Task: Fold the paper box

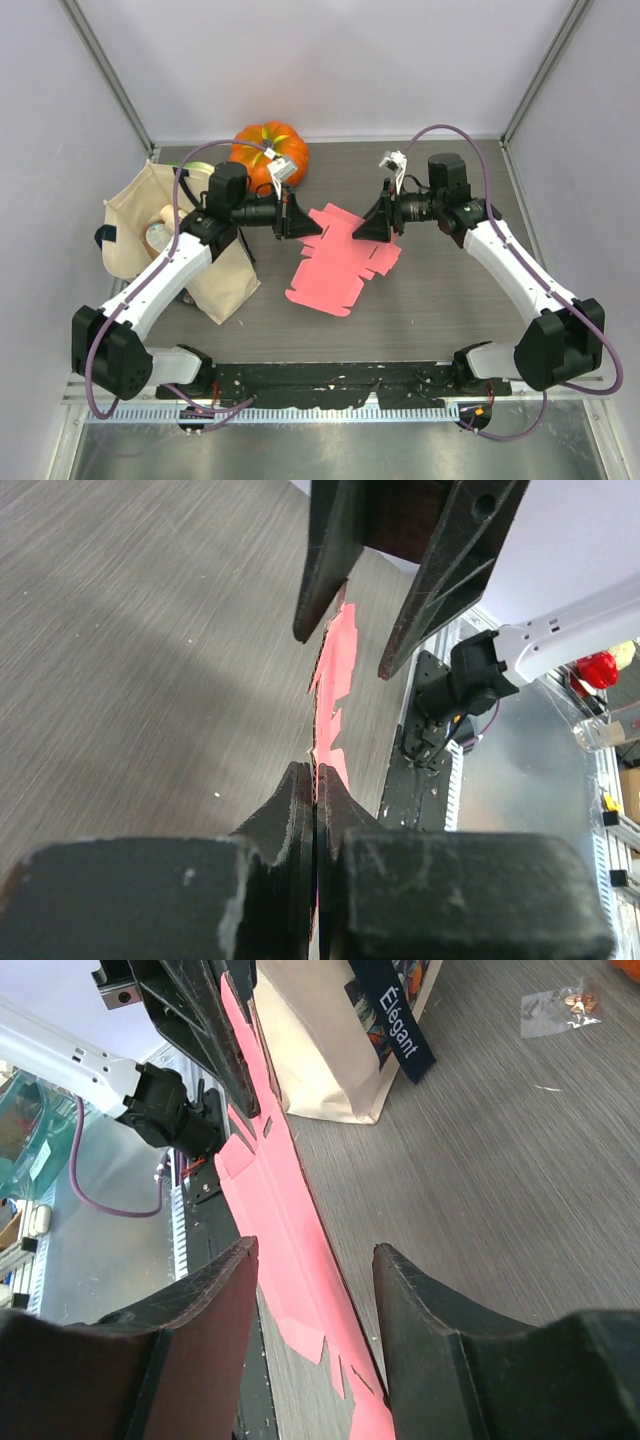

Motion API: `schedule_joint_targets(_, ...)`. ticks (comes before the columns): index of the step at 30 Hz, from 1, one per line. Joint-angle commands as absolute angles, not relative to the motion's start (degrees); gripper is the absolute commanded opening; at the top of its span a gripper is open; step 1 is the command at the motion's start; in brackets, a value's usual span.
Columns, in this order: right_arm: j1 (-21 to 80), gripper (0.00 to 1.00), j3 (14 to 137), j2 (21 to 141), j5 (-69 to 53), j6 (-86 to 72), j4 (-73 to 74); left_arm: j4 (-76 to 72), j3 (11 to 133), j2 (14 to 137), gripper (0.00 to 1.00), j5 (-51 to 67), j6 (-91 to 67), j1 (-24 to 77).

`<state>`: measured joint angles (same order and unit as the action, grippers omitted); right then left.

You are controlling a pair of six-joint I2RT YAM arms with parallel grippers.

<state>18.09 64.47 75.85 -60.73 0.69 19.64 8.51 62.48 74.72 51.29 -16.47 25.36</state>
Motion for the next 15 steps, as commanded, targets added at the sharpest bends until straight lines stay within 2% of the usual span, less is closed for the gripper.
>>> schedule_joint_targets(1,18.11,0.55,66.79,76.81,-63.71,0.09,15.91,4.13,62.84,72.77,0.00,55.81,-17.75,25.14)
schedule_joint_targets(7,18.19,0.54,68.82,79.45,-65.12,0.70,16.44,2.47,63.02,74.26,0.00,58.97,-20.21,25.14)
schedule_joint_targets(9,18.46,0.49,69.52,80.06,-65.65,0.09,15.39,2.11,63.10,74.79,0.00,59.41,-20.74,25.14)
schedule_joint_targets(10,18.63,0.45,69.78,80.68,-65.92,0.09,14.68,2.02,63.11,74.88,0.00,59.50,-20.83,25.05)
schedule_joint_targets(11,18.89,0.31,70.74,81.12,-66.53,0.09,14.76,2.54,63.28,74.97,0.00,59.07,-20.31,25.05)
schedule_joint_targets(12,19.07,0.21,71.10,81.38,-66.45,0.09,14.94,3.51,63.54,74.97,0.00,58.37,-19.69,24.96)
schedule_joint_targets(14,19.60,0.01,71.54,81.48,-64.27,-1.75,15.29,7.88,65.03,74.88,0.07,55.47,-17.07,24.44)
schedule_joint_targets(15,19.69,0.01,71.46,81.21,-62.42,-2.02,15.64,9.30,65.56,73.84,0.32,53.63,-16.09,24.26)
